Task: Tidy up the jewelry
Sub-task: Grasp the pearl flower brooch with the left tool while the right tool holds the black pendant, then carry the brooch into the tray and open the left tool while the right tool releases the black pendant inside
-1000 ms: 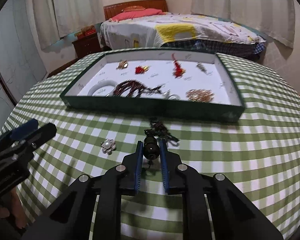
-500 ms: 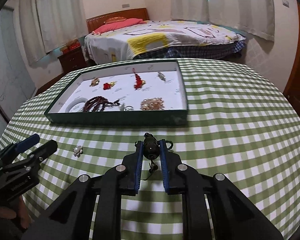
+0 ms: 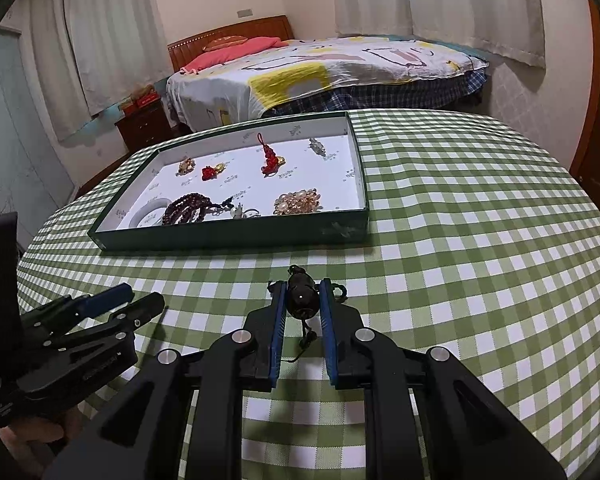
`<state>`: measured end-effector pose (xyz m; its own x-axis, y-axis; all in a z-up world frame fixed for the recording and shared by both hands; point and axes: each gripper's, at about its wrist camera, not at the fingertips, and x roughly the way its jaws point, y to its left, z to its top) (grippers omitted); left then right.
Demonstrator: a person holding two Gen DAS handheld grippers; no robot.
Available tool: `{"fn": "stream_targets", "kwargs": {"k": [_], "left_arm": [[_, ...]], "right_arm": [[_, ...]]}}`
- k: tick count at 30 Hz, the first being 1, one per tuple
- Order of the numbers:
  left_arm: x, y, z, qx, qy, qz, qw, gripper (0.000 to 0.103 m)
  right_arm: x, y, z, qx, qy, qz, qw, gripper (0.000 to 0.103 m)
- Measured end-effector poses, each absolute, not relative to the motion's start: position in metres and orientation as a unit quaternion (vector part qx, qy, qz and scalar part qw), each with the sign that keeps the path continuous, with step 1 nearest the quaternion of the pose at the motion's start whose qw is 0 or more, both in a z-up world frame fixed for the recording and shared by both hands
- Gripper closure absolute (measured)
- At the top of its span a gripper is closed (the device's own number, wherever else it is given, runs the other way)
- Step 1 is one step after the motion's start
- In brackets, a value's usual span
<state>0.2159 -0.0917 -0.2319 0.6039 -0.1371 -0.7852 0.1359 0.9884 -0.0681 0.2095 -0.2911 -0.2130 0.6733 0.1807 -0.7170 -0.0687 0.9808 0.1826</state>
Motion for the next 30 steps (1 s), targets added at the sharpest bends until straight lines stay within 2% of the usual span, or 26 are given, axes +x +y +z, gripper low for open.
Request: {"fn": "stream_targets", "kwargs": {"k": [5, 8, 9, 30], "left_arm": [[0.2154, -0.0914, -0.2327, 0.001, 0.438, -0.076, 0.896, 0.066], [0.2145, -0.0919, -0.2327, 0.003, 0.438, -0.076, 0.896, 0.074], [0.2142, -0.0917, -0.2328, 0.003, 0.438, -0.077, 0.896, 0.080], [0.2118, -0.0867, -0.2290, -0.017, 0.431, -0.082, 0.898, 0.082]], "right_arm": [[0.2102, -0.2931, -0.2152, 0.072, 0.401, 0.067, 0.911, 0.085], [0.2102, -0.2925, -0.2157, 0.070, 0.401, 0.066, 0.911, 0.085], [0.2102, -0.2923, -0.2158, 0.070, 0.401, 0.066, 0.911, 0.085], [0.2094, -0.2905, -0.2162, 0.064, 0.398, 0.066, 0.913, 0.085]]}}
